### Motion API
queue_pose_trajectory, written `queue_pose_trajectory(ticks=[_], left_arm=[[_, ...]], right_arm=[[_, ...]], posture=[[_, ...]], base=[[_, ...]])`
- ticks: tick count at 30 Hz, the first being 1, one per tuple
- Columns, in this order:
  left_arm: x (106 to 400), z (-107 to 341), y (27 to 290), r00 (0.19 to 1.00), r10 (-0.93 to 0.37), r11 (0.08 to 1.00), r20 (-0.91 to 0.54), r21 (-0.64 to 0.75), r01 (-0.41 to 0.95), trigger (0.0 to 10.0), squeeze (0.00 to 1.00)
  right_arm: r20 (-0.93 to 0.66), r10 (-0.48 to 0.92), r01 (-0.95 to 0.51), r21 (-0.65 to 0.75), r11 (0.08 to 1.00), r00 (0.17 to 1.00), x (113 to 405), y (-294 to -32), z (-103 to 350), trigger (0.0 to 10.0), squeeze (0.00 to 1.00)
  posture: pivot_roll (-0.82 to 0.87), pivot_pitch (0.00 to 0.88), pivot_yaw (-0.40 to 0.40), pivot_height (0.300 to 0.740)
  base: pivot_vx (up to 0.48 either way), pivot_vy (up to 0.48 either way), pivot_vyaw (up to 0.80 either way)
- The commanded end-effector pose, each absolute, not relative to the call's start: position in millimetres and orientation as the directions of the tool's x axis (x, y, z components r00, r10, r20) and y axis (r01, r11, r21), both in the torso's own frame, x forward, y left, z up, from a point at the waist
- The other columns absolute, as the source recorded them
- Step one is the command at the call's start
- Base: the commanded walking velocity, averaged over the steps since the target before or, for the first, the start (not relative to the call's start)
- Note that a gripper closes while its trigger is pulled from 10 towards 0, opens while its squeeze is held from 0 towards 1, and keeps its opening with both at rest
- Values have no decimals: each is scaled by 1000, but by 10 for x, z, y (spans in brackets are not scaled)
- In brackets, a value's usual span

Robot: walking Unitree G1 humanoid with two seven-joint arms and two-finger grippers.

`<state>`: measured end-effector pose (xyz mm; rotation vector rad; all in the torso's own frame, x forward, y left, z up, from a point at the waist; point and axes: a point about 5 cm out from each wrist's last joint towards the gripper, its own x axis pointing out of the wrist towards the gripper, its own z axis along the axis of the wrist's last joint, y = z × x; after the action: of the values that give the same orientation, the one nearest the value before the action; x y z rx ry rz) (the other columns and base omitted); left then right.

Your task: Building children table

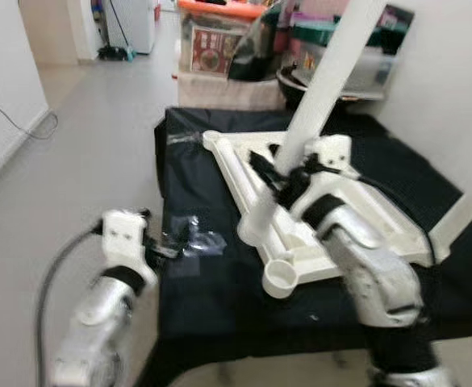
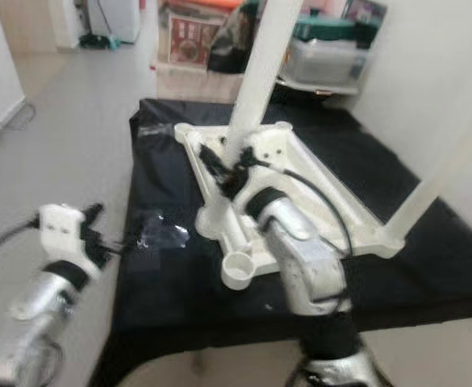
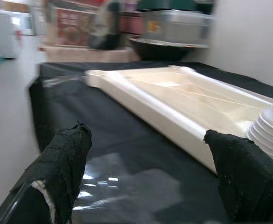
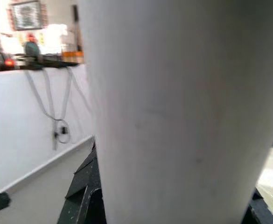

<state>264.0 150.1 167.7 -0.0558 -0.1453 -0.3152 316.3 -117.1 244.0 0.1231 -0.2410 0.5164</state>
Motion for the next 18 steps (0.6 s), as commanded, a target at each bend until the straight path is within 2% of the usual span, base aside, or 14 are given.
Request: queue_pose_trajectory(ticks=[1,13,18], left_arm=[[2641,1659,1467,938,-315,946,144,-25,322,10000,0],[2652,1659,1477,937,-318,946,144,-24,324,10000,0],[2643,1645,1580,950,-283,958,133,-19,288,10000,0]], right_arm=[[273,458,-489,53,871,846,3166,-1218,2453,10000,0],[264,475,-499,27,866,839,3185,-1252,2429,10000,0],[243,523,-533,-29,846,817,3219,-1279,2424,10000,0]], posture=[[92,0,-120,740],[94,0,-114,740],[106,0,-122,740]], base=[[0,0,0],[0,0,0],[0,0,0]])
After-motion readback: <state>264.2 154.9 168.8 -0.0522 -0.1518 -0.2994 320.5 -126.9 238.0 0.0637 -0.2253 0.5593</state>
